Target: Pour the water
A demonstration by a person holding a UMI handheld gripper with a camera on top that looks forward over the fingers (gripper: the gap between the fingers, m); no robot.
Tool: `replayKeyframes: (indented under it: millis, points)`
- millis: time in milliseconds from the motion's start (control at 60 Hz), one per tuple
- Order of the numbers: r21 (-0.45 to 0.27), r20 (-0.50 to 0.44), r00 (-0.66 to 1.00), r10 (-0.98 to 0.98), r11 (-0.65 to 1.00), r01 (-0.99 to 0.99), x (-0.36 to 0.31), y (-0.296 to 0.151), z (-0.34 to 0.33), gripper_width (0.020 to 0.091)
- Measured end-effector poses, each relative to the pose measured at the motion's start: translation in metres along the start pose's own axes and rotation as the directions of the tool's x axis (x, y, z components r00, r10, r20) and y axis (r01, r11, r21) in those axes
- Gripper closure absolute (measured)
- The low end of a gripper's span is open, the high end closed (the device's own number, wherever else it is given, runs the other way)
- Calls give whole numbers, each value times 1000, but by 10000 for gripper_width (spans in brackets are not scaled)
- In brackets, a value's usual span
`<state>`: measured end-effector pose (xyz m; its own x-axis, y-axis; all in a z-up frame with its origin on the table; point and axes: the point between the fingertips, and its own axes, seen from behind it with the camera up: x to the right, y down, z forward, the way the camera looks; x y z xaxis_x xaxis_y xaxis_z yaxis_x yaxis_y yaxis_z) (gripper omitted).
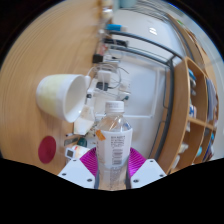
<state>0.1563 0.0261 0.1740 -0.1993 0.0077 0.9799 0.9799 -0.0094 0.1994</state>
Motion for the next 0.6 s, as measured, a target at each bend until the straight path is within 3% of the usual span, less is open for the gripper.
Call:
replayKeyframes:
  millis: [150, 300, 500, 600]
  points:
    - [-1, -13, 842, 539, 843, -539, 7, 13, -5, 745]
    - [12, 37, 464, 885, 464, -886, -7, 11, -4, 734]
    - [-47, 111, -25, 993, -20, -999, -35, 24, 5, 733]
    - [-71, 160, -183, 970, -174, -982, -43, 23, 10, 735]
